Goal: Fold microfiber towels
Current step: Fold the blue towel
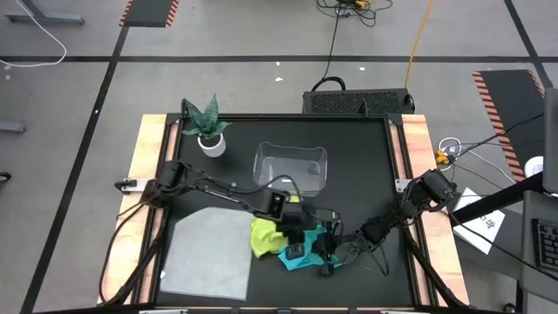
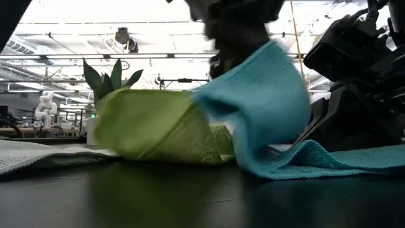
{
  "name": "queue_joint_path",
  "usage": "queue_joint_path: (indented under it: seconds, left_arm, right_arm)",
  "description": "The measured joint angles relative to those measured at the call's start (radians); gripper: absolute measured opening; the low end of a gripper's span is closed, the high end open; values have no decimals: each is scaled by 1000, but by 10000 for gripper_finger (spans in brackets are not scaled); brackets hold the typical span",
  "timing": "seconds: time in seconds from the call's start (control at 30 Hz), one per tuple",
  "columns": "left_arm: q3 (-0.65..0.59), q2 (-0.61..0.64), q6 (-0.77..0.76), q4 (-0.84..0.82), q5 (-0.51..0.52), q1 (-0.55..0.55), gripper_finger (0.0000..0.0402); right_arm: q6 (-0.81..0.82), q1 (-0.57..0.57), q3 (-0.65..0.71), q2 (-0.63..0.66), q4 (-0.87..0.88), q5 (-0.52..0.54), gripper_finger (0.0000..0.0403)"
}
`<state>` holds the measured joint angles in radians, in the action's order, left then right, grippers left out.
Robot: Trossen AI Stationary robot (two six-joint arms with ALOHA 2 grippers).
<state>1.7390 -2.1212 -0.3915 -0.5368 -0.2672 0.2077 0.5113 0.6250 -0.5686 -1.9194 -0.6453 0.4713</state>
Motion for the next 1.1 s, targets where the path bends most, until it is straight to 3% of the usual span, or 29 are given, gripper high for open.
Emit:
queue_joint_path:
  seconds: [0.27,0.63,0.77,0.9,1.1]
  left_arm:
    - [270,-132,57,-135,-57,-27,5]
    - [254,-137,6,-92,-46,-40,7]
    - [254,-137,20,-98,17,-39,8]
    - [254,-137,55,-69,-2,-41,44]
    - [260,-135,129,-69,8,-25,141]
  right_arm:
    - [-22,0,8,-1,-40,6,0]
    - [-14,1,8,-1,-37,4,0]
    - [4,1,15,0,-40,5,0]
    - [28,2,38,0,-54,14,0]
    - [66,2,65,0,-62,8,0]
